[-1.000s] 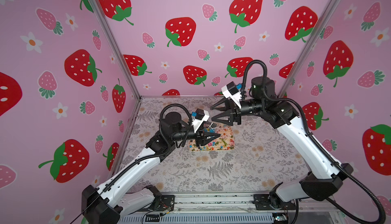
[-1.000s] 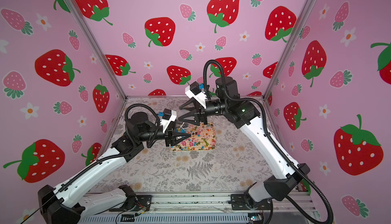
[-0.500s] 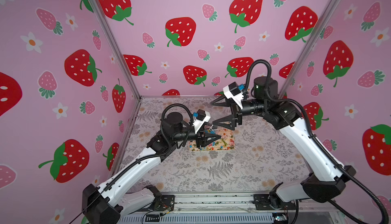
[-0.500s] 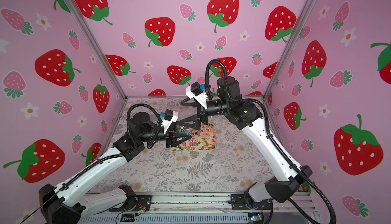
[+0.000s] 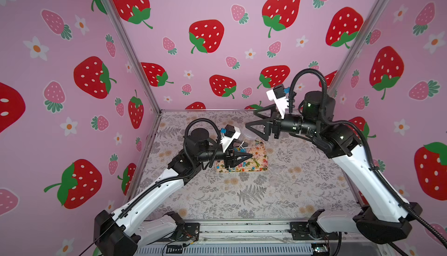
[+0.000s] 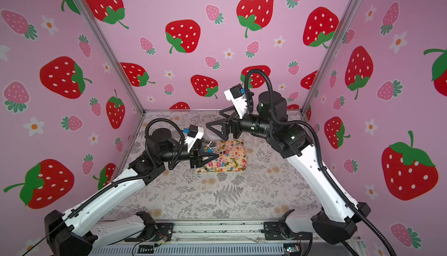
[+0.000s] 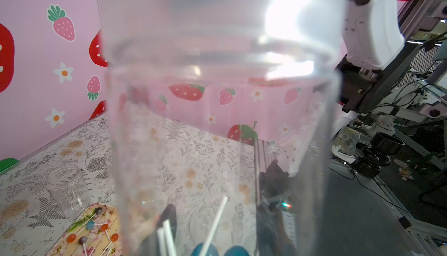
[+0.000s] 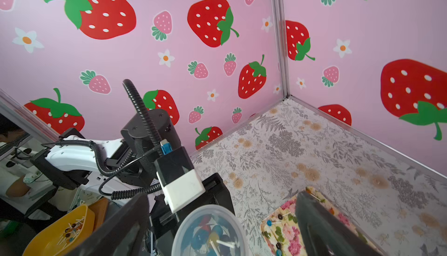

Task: Pour the candies out of the jar
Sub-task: Unscrew the lid from the jar.

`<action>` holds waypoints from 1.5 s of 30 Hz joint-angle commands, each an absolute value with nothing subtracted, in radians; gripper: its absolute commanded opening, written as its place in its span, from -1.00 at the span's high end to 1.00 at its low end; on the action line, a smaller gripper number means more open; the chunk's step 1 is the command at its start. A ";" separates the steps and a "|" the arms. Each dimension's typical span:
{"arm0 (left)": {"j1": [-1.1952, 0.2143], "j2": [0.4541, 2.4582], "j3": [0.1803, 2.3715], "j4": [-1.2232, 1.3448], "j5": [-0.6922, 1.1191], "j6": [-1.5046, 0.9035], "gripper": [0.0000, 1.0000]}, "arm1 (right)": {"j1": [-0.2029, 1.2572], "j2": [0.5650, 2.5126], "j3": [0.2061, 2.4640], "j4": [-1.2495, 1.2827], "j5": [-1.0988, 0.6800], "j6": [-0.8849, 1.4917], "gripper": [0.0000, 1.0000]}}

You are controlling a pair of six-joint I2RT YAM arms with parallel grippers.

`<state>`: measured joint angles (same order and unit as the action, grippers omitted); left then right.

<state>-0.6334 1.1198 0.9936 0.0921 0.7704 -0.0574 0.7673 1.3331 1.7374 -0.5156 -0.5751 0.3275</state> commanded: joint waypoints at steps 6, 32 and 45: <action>-0.637 1.110 0.991 0.118 0.764 -0.055 0.16 | 0.810 1.341 1.703 -0.528 -0.536 0.383 -0.86; -0.636 1.104 0.997 0.117 0.771 -0.057 0.16 | 0.820 1.356 1.695 -0.534 -0.598 0.245 -0.05; -0.635 1.109 1.012 0.111 0.812 -0.063 0.16 | 0.718 1.543 2.061 -0.777 -1.138 -0.251 -0.02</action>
